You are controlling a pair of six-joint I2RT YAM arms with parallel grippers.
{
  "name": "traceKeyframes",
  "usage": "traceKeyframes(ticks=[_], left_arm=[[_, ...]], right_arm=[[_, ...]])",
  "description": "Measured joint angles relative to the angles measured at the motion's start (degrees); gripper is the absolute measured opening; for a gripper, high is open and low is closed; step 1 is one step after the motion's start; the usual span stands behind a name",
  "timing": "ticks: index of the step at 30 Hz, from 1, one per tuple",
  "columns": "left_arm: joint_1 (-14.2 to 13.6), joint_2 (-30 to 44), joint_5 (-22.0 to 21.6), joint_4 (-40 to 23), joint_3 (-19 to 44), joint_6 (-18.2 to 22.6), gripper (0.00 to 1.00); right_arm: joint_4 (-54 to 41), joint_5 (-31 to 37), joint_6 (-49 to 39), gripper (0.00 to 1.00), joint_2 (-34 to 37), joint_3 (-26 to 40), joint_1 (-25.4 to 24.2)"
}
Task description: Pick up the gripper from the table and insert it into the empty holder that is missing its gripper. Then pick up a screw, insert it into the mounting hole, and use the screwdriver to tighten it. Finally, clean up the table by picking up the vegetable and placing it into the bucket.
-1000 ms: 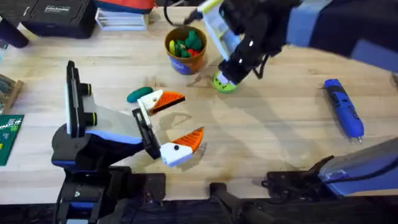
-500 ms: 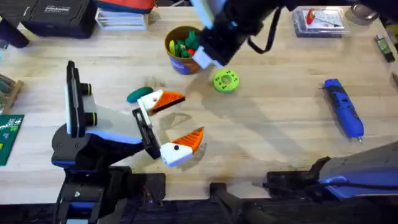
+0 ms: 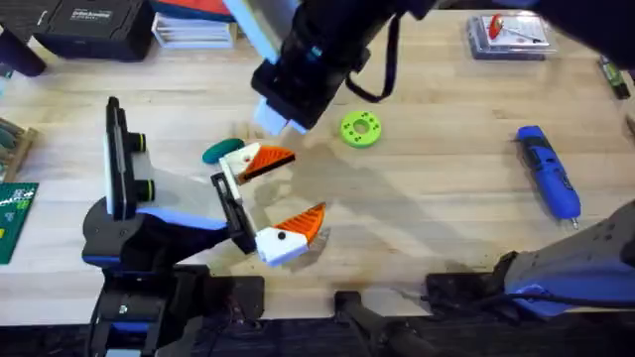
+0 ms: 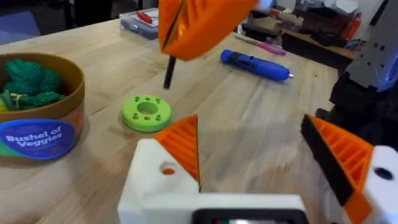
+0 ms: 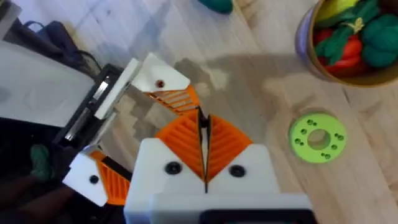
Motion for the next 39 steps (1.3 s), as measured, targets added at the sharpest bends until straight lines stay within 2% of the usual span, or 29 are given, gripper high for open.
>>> traceKeyframes(ticks=[6, 11, 22, 39], left_arm=[[0.0, 0.0, 3.7, 0.0, 0.0, 4.0, 0.986], [0.0, 0.0, 5.1, 0.0, 0.0, 5.4, 0.985], [0.0, 0.0, 5.5, 0.0, 0.0, 5.9, 0.985], [0.0, 0.0, 5.5, 0.0, -0.2, 6.0, 0.985]], right_arm=[[0.0, -0.4, 0.4, 0.006, 0.1, 0.0, 2.0], [-0.1, -0.4, 0.4, 0.006, 0.1, 0.0, 3.4], [-0.8, -0.4, 0.4, 0.006, 2.1, 0.1, 6.2], [0.9, -0.4, 0.4, 0.006, 2.9, 0.2, 6.4]])
